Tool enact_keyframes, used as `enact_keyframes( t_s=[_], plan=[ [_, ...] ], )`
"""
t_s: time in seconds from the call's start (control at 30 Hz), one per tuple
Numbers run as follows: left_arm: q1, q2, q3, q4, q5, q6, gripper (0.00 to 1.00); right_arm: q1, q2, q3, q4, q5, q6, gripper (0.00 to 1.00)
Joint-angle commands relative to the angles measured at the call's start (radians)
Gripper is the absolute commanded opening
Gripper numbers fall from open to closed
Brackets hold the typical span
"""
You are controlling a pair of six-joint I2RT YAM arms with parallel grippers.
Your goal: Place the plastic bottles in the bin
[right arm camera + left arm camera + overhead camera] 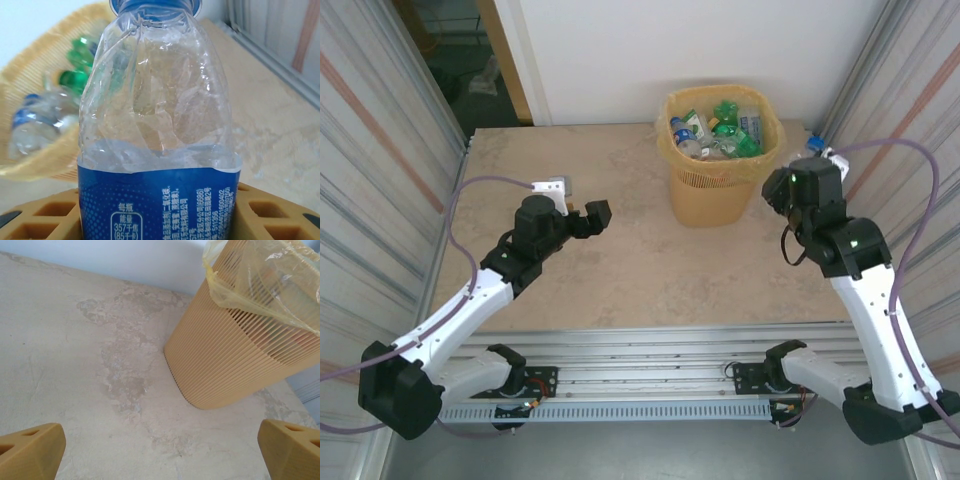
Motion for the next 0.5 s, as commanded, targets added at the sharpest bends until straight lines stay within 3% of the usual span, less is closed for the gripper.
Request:
enact_keyframes(
  t_s=[0.0,0.17,0.47],
  plan=[
    [0.009,0.000,0.012,-0.014,-0.013,-0.013,0.99,-0.002,0.107,0.134,-0.029,-0.081,-0.128,0.53],
    [0.010,-0.001,0.018,-0.032,-0.009,-0.024,0.99,0.000,0.306,0.375,-0.049,-0.213,-0.220,0.53],
    [0.009,-0.010,0.017,-0.047,-0.001,-0.053,0.99,0.005,0.601,0.699,-0.042,-0.315,-0.299,0.53]
  ],
)
